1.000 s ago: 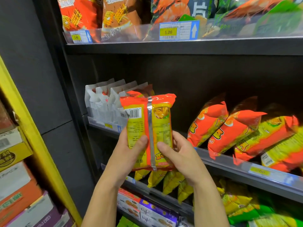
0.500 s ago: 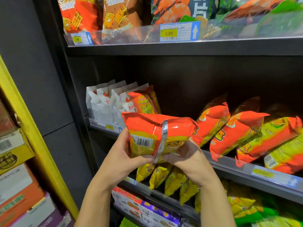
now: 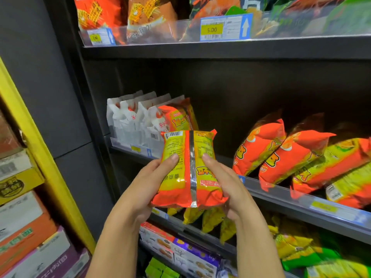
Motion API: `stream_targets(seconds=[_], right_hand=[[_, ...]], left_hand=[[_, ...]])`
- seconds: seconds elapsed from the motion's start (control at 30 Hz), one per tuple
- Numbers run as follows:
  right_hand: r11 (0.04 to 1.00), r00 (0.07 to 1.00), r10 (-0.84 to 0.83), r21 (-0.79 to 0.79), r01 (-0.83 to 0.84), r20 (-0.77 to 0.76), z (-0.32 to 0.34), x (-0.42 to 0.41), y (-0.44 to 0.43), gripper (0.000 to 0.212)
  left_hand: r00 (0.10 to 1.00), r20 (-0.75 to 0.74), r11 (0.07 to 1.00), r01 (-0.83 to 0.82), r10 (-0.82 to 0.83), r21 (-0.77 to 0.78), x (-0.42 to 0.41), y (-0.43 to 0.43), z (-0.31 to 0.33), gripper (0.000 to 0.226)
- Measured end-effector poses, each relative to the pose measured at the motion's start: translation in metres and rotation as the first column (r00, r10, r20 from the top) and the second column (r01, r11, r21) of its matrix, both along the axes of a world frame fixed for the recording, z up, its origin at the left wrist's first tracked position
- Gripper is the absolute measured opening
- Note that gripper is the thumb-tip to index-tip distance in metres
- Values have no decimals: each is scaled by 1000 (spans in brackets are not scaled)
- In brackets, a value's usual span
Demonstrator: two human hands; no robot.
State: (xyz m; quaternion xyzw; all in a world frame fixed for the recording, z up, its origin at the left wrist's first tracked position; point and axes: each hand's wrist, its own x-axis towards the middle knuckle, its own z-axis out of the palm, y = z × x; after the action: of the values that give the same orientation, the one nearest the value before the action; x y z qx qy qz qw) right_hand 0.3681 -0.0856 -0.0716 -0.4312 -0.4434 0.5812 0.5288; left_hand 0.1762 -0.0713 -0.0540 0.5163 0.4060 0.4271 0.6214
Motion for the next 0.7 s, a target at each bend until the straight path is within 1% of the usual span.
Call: stream_targets(seconds=[0.03,0.07,0.17,0.23,0.3,0.37,0.43,0.47,0.53,0.6,0.63,0.67,0.7], right_hand=[[1000,1000,7,-18,-7,-16,2,0,0,55],[999,1000,7,-39,-8,-29,5,0,-1,50],[998,998,0,-69,-4,-61,7,-1,-1,52],[997,998,0,-75,-5,-70,8,-1,-3,52],[998,996,13,-64,-19,-91,9,-1,-7,46],[998,988,30,-54,-39,-151,8,-1,-11,42],[998,977,35,-36,-43,-212,5,0,-13,43],[999,973,29,-18,-34,-227,4,1,-13,44],[1000,974,5,28,1,-227,1,3,-12,46],[994,985,-48,94,64,-167,-3,3,-11,48],[987,987,-84,128,102,-134,-6,2,-9,50],[977,988,-120,163,135,-100,-7,0,-8,53],[966,987,-149,206,158,-60,-9,-2,-6,55]], left_hand=[[1000,7,1000,11,-10,-26,0,0,2,54],[1000,6,999,19,-19,-43,1,0,4,54],[1000,-14,998,23,-24,-64,3,-1,7,59],[1000,-24,999,13,-14,-48,3,-1,7,62],[1000,-24,1000,-2,1,-19,3,-3,6,62],[999,-38,1000,-1,1,8,4,-5,5,58],[998,-66,999,-19,21,30,4,-6,4,60],[995,-79,997,-51,56,60,4,-7,5,64],[966,-155,964,-171,205,206,3,-6,3,72],[883,-264,879,-269,389,395,3,-6,2,61],[863,-271,845,-272,425,460,4,-7,2,54],[876,-256,837,-249,409,487,6,-9,2,49],[904,-235,853,-211,356,478,9,-11,3,48]])
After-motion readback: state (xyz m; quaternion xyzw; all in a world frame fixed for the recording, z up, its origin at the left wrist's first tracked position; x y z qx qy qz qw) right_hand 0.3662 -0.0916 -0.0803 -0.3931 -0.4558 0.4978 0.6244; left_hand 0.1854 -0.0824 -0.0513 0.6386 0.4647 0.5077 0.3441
